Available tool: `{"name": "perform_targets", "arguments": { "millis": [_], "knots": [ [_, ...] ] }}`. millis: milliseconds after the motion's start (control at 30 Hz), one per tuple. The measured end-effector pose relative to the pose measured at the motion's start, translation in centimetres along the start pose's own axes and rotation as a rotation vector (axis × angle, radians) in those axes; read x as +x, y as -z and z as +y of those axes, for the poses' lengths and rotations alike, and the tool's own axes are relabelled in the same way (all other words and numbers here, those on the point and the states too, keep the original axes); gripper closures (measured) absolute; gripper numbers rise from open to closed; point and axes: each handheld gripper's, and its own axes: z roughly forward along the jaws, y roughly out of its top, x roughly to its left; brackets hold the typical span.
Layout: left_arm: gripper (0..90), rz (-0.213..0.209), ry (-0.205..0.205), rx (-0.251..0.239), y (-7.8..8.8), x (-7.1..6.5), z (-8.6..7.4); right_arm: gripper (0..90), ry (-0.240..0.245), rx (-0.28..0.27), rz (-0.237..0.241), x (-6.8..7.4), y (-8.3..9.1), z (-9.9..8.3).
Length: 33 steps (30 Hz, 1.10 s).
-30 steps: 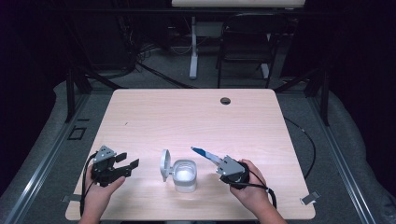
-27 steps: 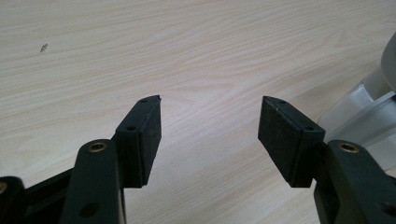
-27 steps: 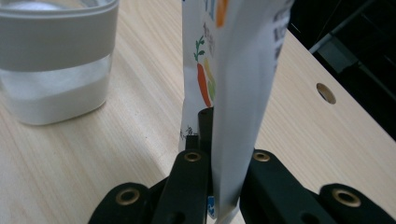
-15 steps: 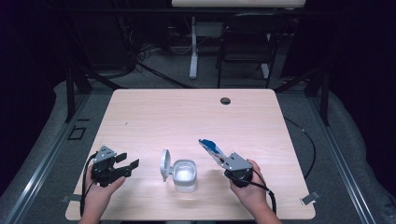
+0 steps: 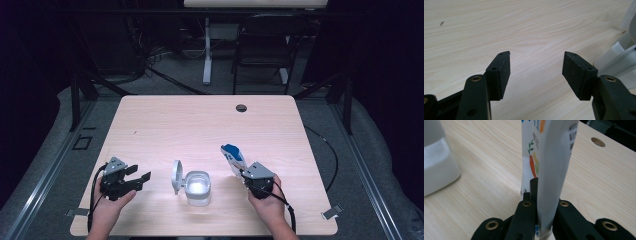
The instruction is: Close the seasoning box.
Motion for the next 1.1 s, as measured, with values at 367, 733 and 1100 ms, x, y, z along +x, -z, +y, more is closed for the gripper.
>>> {"name": "perform_targets", "arguments": {
  "millis": [367, 733, 1100],
  "knots": [
    [40.0, -0.001, 0.006, -0.012, 0.1, 0.1, 0.0, 89.7, -0.037, 0.03, -0.016, -0.3, -0.8, -0.2],
    [40.0, -0.005, 0.009, -0.009, 0.1, 0.1, 0.0, 89.6, -0.083, 0.038, -0.016, -0.7, -1.2, -0.1],
    [40.0, -0.007, 0.007, -0.007, 0.0, 0.2, -0.1, 88.7, -0.093, 0.033, -0.014, -0.8, -1.4, -0.2]
  ]
}}
